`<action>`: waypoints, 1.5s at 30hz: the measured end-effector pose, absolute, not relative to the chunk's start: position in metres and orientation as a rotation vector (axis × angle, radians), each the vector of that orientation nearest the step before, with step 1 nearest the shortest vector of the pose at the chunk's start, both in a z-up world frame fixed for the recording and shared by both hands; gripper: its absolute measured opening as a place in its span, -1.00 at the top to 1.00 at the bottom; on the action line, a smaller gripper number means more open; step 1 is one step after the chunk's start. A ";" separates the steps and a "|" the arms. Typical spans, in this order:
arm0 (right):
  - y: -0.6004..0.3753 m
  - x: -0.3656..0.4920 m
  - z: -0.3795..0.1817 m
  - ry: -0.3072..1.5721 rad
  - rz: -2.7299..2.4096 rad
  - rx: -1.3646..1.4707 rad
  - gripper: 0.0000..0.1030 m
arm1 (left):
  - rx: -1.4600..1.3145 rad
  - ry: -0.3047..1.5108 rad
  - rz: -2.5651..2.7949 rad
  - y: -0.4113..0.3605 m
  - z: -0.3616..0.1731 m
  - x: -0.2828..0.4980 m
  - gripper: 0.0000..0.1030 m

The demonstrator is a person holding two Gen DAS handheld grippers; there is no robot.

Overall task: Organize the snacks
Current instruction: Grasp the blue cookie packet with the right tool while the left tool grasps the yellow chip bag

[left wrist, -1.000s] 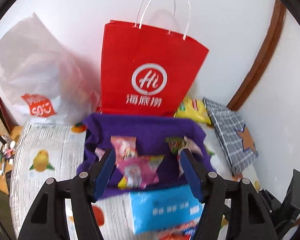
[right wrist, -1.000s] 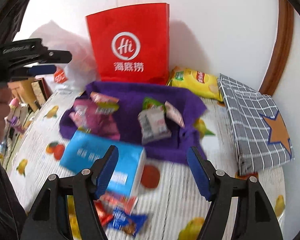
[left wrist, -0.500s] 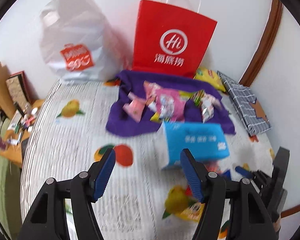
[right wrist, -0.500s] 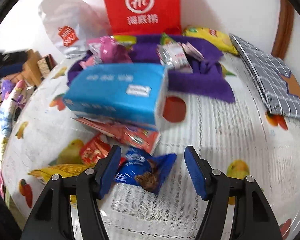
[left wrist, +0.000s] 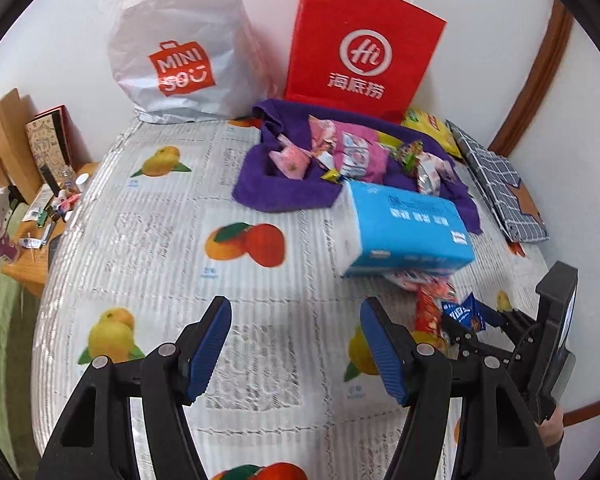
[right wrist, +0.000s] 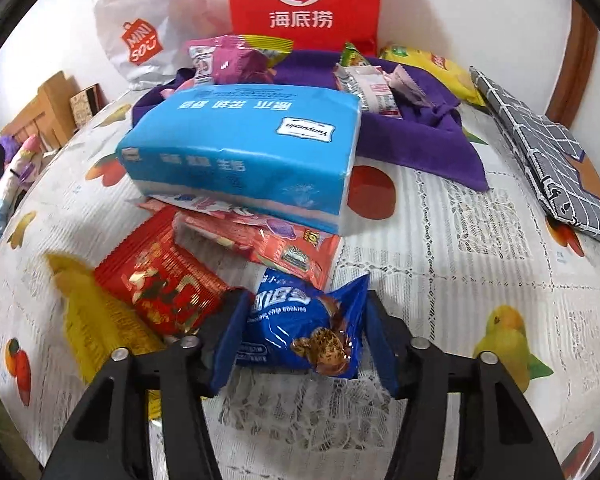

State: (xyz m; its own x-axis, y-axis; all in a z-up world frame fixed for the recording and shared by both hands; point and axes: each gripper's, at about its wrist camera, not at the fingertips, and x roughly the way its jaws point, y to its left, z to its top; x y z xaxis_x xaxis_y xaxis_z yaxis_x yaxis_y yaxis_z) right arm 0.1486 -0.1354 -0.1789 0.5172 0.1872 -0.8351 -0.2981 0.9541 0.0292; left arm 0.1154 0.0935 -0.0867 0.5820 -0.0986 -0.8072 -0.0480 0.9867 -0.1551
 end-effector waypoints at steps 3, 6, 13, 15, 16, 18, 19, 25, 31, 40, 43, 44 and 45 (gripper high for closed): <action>-0.146 0.144 -0.177 0.979 0.277 -0.115 0.01 | -0.155 0.956 -0.061 0.081 -0.092 0.113 -0.26; -0.161 0.139 -0.173 0.973 0.261 -0.083 0.10 | -0.154 0.966 -0.104 0.065 -0.100 0.113 -0.26; -0.184 0.125 -0.174 0.970 0.252 -0.074 -0.02 | -0.183 0.992 -0.211 0.024 -0.120 0.110 -0.32; -0.189 0.119 -0.174 0.958 0.251 -0.070 -0.09 | -0.169 1.001 -0.219 0.013 -0.128 0.108 -0.35; -0.192 0.117 -0.174 0.955 0.247 -0.068 -0.12 | -0.165 1.008 -0.223 0.009 -0.132 0.108 -0.35; -0.195 0.114 -0.177 0.962 0.240 -0.075 -0.19 | -0.168 1.021 -0.229 0.003 -0.139 0.107 -0.35; -0.197 0.113 -0.178 0.959 0.239 -0.080 -0.20 | -0.171 1.030 -0.229 0.001 -0.143 0.107 -0.35; -0.207 0.105 -0.179 0.942 0.241 -0.072 -0.21 | -0.125 1.054 -0.195 -0.020 -0.161 0.115 -0.35; -0.215 0.098 -0.174 0.951 0.259 -0.041 -0.39 | -0.072 1.031 -0.179 -0.025 -0.168 0.115 -0.21; -0.214 0.097 -0.181 0.943 0.228 -0.060 -0.30 | -0.071 1.025 -0.171 0.003 -0.159 0.109 -0.19; -0.205 0.093 -0.182 0.931 0.238 -0.100 -0.07 | -0.089 1.018 -0.161 0.013 -0.155 0.108 -0.19; -0.204 0.092 -0.181 0.928 0.241 -0.111 0.00 | -0.096 1.013 -0.159 0.016 -0.154 0.107 -0.19; -0.202 0.091 -0.181 0.925 0.246 -0.118 0.02 | -0.103 1.009 -0.159 0.018 -0.153 0.107 -0.18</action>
State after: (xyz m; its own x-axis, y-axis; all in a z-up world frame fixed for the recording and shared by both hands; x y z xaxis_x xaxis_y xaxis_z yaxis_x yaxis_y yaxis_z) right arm 0.0908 -0.2023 -0.1811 0.5759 0.1596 -0.8018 -0.2602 0.9655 0.0052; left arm 0.1072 0.0184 -0.1529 0.5222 -0.1799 -0.8336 0.0846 0.9836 -0.1593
